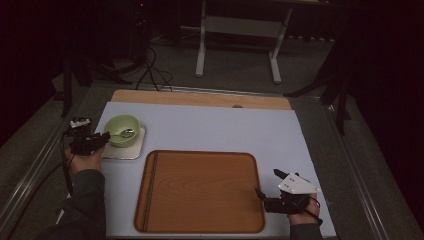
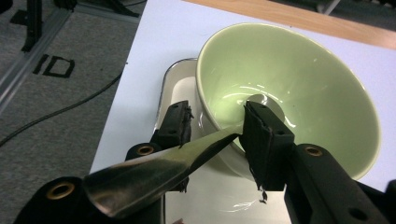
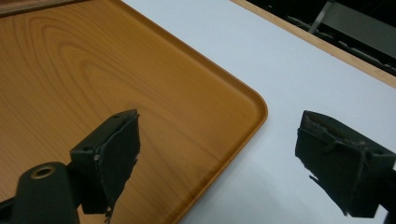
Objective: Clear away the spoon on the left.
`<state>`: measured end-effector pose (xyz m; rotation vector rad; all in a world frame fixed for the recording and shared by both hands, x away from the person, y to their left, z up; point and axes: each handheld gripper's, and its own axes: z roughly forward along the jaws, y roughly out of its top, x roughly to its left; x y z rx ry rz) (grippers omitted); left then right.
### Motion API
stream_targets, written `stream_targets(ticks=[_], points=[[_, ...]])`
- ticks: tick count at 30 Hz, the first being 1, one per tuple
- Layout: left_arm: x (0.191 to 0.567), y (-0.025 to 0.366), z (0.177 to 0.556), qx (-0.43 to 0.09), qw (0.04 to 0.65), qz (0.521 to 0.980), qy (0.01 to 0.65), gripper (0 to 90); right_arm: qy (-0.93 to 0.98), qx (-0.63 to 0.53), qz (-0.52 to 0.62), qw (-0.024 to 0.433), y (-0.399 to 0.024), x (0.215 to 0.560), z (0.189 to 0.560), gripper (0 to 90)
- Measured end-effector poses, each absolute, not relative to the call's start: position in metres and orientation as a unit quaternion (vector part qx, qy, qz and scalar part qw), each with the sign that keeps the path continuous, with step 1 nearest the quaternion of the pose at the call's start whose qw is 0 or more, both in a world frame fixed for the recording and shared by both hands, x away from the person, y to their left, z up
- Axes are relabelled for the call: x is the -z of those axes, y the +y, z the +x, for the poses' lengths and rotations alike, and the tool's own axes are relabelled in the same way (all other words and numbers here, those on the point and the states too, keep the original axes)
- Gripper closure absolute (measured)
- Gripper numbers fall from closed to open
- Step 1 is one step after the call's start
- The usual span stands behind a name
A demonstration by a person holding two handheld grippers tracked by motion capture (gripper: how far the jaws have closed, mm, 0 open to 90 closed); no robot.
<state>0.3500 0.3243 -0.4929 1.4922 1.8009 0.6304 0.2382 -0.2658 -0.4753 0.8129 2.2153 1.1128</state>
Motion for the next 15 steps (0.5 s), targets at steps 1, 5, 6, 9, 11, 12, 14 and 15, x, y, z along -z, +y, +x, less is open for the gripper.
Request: stream_targets(ticks=[1, 5, 6, 9, 11, 12, 14, 15], points=[[0.4928, 0.3241, 0.35, -0.243, 0.352, 0.576, 0.697, 63.7, 0.819, -0.412, 0.301, 0.263, -0.2659, 0.4753, 0.2381, 13.5], [0.4929, 0.3232, 0.3487, -0.244, 0.355, 0.575, 0.696, 64.6, 0.819, -0.412, 0.301, 0.263, -0.2662, 0.4753, 0.2382, 13.5], [0.4929, 0.3234, 0.3481, -0.244, 0.358, 0.573, 0.696, 66.5, 0.819, -0.412, 0.301, 0.263, -0.266, 0.4753, 0.2381, 13.5], [0.4905, 0.3232, 0.3462, -0.249, 0.364, 0.568, 0.695, 71.5, 0.819, -0.411, 0.3, 0.263, -0.2659, 0.4752, 0.238, 13.5], [0.4882, 0.3241, 0.3444, -0.253, 0.372, 0.565, 0.692, 75.9, 0.819, -0.412, 0.301, 0.263, -0.2661, 0.475, 0.2379, 13.5], [0.4873, 0.3252, 0.3436, -0.254, 0.375, 0.564, 0.691, 77.8, 0.819, -0.412, 0.301, 0.263, -0.2662, 0.475, 0.238, 13.5], [0.4862, 0.3274, 0.3418, -0.254, 0.384, 0.56, 0.689, 82.6, 0.819, -0.411, 0.301, 0.263, -0.266, 0.4751, 0.238, 13.5], [0.4856, 0.3279, 0.341, -0.257, 0.386, 0.56, 0.687, 82.6, 0.819, -0.411, 0.301, 0.263, -0.266, 0.4751, 0.238, 13.5]])
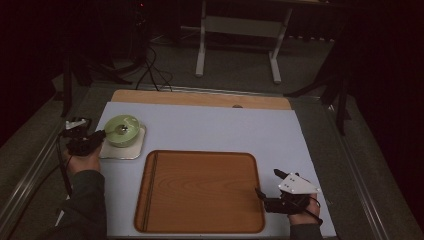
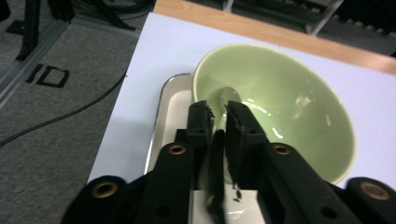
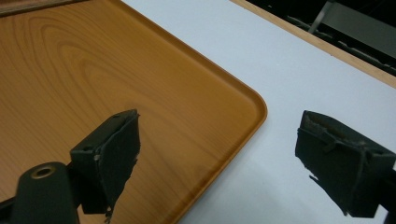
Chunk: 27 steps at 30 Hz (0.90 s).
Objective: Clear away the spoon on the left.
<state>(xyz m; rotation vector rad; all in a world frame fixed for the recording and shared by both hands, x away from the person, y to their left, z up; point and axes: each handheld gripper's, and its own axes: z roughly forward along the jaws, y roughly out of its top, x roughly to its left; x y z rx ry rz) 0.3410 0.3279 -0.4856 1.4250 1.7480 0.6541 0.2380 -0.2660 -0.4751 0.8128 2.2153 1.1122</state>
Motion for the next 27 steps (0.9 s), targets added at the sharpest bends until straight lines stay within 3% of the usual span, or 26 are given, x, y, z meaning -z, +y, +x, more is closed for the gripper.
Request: stream_targets(ticks=[5, 19, 24, 27], points=[[0.48, 0.328, 0.337, -0.262, 0.401, 0.559, 0.677, 88.7, 0.82, -0.411, 0.3, 0.263, -0.266, 0.475, 0.238, 13.5], [0.459, 0.316, 0.332, -0.274, 0.428, 0.574, 0.642, 88.8, 0.821, -0.41, 0.299, 0.261, -0.266, 0.475, 0.238, 13.5], [0.452, 0.306, 0.332, -0.274, 0.433, 0.597, 0.617, 88.5, 0.821, -0.411, 0.299, 0.261, -0.265, 0.475, 0.238, 13.5], [0.448, 0.296, 0.334, -0.276, 0.424, 0.634, 0.585, 88.5, 0.821, -0.41, 0.299, 0.261, -0.265, 0.475, 0.238, 13.5]])
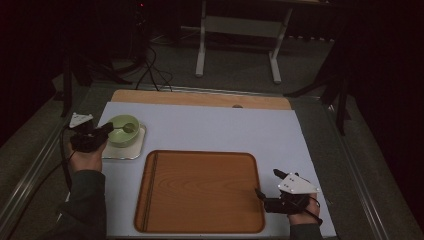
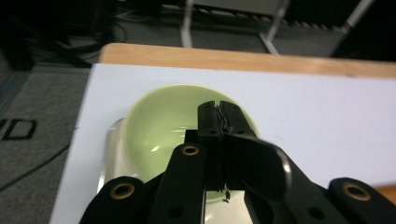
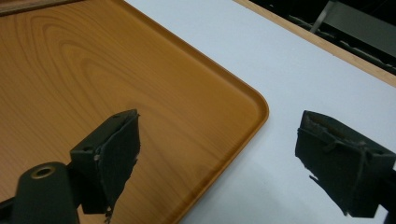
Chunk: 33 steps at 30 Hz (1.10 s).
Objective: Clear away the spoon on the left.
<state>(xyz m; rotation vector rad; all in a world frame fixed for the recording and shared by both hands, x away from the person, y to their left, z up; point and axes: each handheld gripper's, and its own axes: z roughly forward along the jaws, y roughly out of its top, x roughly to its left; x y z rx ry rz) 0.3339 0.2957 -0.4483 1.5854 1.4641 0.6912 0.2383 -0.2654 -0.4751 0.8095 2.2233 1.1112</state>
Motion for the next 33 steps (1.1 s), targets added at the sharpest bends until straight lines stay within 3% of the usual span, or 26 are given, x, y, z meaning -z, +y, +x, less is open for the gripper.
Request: stream_targets(ticks=[15, 33], points=[[0.431, 0.283, 0.334, -0.311, 0.452, 0.626, 0.555, 88.5, 0.821, -0.411, 0.298, 0.262, -0.265, 0.475, 0.238, 13.5], [0.411, 0.282, 0.32, -0.299, 0.468, 0.63, 0.543, 89.2, 0.818, -0.415, 0.302, 0.259, -0.266, 0.474, 0.238, 13.5]])
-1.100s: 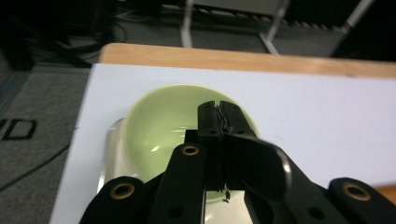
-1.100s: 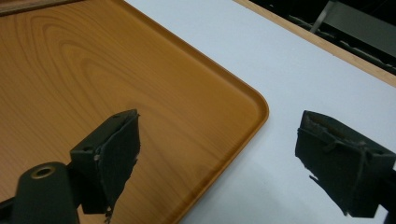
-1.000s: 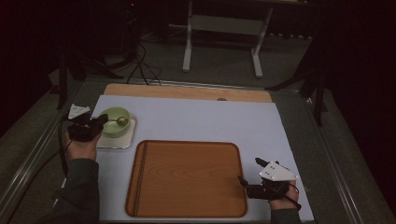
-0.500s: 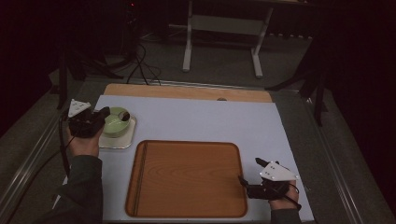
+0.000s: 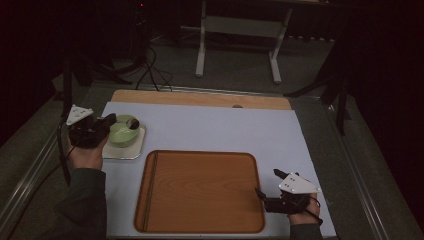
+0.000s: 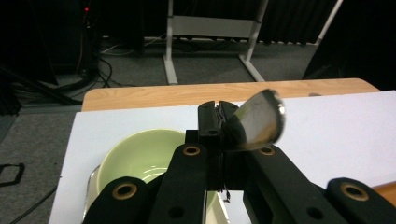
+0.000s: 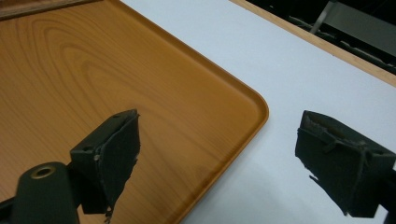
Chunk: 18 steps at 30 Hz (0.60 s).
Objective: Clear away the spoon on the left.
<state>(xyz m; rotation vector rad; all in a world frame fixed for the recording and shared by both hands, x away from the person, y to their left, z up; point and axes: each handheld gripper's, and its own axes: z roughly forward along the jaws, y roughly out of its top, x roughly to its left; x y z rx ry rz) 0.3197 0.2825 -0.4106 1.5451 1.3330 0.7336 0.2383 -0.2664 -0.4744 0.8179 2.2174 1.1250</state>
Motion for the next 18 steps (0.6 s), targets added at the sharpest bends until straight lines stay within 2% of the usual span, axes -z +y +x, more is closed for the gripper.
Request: stream_targets(ticks=[18], points=[[0.397, 0.268, 0.3, -0.26, 0.485, 0.656, 0.516, 89.2, 0.812, -0.426, 0.304, 0.259, -0.268, 0.473, 0.238, 13.5]])
